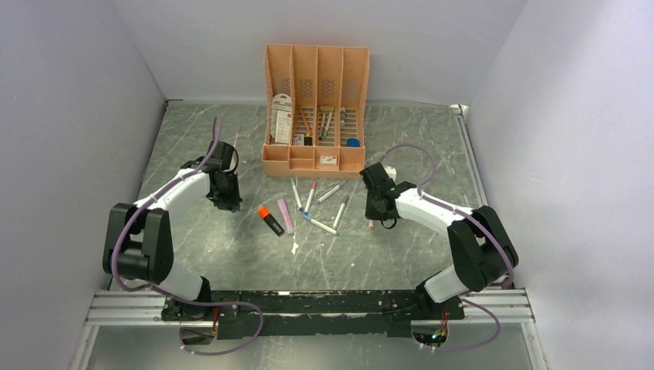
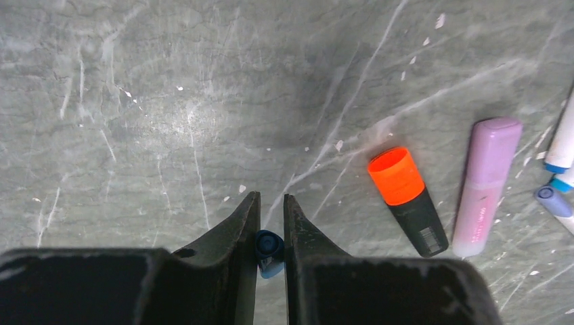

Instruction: Open the pen caps

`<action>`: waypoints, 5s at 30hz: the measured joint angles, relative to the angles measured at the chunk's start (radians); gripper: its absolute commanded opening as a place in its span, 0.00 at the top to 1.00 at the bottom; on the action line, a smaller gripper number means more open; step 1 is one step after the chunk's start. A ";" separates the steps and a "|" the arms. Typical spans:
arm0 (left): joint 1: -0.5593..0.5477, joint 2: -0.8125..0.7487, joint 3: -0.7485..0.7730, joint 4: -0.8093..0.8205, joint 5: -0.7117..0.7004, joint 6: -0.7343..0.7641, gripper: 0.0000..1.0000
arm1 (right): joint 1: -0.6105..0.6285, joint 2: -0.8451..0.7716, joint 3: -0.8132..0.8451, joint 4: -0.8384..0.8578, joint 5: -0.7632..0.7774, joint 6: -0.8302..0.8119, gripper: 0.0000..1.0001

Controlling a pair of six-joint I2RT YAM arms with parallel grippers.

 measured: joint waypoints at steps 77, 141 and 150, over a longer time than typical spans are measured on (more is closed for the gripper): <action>0.022 -0.397 -0.051 0.027 0.393 -0.018 0.00 | 0.286 0.230 0.277 -0.089 0.076 0.033 0.46; -0.352 -0.280 -0.217 0.402 0.347 -0.308 0.00 | 0.195 -0.280 0.090 -0.206 0.028 0.050 0.32; -0.354 -0.335 -0.178 0.377 0.354 -0.298 0.00 | 0.211 -0.103 0.117 -0.162 0.023 0.051 0.35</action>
